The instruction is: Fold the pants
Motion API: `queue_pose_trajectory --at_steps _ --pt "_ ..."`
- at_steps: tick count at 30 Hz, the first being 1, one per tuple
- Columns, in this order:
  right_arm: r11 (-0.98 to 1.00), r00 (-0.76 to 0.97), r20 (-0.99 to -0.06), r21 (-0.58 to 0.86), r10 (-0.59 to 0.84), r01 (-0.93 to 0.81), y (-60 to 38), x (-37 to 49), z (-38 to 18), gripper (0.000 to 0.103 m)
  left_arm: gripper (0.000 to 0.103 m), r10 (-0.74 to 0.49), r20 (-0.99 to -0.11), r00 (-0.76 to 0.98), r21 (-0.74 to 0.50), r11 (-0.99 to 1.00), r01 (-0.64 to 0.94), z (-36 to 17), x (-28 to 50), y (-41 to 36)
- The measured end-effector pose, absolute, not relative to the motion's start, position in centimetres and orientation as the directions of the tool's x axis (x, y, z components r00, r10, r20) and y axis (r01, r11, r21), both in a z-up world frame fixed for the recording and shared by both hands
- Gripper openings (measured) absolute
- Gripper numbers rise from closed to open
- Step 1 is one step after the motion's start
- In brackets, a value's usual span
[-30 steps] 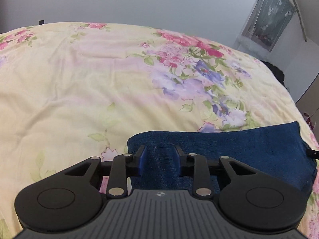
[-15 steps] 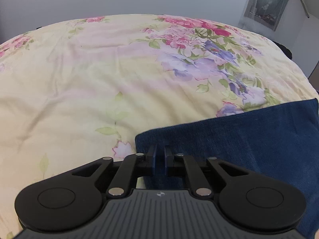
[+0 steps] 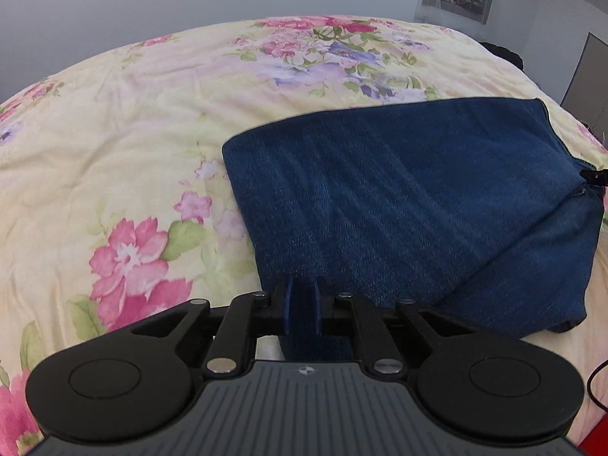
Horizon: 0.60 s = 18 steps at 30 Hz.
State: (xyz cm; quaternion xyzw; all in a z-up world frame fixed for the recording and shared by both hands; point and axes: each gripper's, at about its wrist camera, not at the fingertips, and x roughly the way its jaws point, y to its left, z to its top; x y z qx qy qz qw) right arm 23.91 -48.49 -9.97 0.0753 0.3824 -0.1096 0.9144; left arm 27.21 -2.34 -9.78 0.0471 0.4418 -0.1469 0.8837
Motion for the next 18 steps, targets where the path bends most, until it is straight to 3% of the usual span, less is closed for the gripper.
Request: queue_pose_trajectory --at_steps 10,15,18 --pt "0.954 0.649 -0.745 0.06 -0.153 0.293 -49.5 23.0 -11.6 0.0 0.014 -0.167 -0.805 0.569 0.031 0.946 0.322 -11.0 25.3 -2.6" --pt "0.946 0.661 -0.737 0.096 -0.142 0.31 -50.1 21.4 -10.1 0.0 0.014 -0.179 -0.833 0.524 -0.016 0.954 0.301 -11.0 23.4 -1.4" --pt "0.936 0.686 -0.718 0.15 -0.117 0.317 -50.5 19.4 -8.9 0.009 0.014 -0.19 -0.828 0.528 -0.039 0.958 0.284 -10.4 22.4 -0.7"
